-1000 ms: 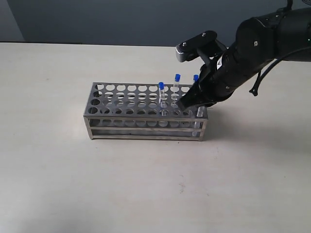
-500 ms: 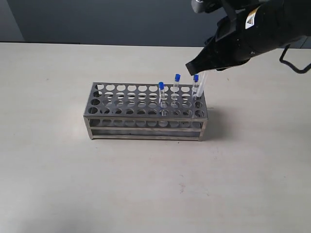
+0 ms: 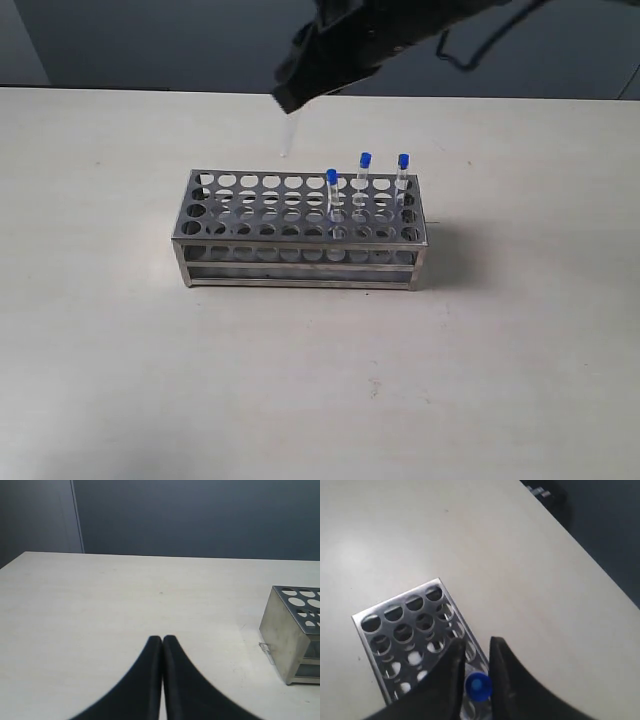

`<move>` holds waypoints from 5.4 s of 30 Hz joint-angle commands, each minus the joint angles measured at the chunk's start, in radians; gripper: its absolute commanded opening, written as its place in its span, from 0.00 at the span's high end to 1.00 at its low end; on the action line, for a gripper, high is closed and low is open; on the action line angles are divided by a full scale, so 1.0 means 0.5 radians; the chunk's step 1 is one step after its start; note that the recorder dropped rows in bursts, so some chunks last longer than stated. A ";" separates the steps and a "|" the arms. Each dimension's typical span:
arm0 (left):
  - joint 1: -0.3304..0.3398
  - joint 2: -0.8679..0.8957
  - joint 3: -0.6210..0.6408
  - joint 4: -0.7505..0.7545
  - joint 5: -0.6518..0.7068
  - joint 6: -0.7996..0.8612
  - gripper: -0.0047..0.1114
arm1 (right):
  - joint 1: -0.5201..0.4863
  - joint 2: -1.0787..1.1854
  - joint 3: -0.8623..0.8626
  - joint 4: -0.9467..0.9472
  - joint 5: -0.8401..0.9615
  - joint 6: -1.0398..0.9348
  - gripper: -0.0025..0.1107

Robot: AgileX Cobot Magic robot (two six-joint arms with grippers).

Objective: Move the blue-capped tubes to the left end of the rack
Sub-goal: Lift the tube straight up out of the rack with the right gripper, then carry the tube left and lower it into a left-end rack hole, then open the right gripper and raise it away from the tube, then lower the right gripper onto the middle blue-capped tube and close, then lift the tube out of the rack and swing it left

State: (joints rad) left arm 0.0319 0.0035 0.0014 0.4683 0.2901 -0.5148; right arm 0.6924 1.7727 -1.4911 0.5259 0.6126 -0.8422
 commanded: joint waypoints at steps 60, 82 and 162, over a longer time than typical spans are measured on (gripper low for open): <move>-0.008 -0.007 -0.003 0.001 0.002 -0.003 0.95 | 0.207 1.000 -0.999 0.249 0.316 -0.099 0.67; -0.008 -0.007 -0.003 0.001 -0.003 -0.003 0.95 | -0.186 0.673 -0.971 -0.716 1.217 0.912 0.67; -0.008 -0.007 -0.003 0.001 -0.002 -0.003 0.95 | 0.324 0.640 -0.860 -0.420 0.528 0.240 0.98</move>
State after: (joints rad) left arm 0.0319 0.0035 0.0014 0.4683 0.2901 -0.5148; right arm 0.8496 2.0712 -1.9198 0.3018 0.9121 -0.6861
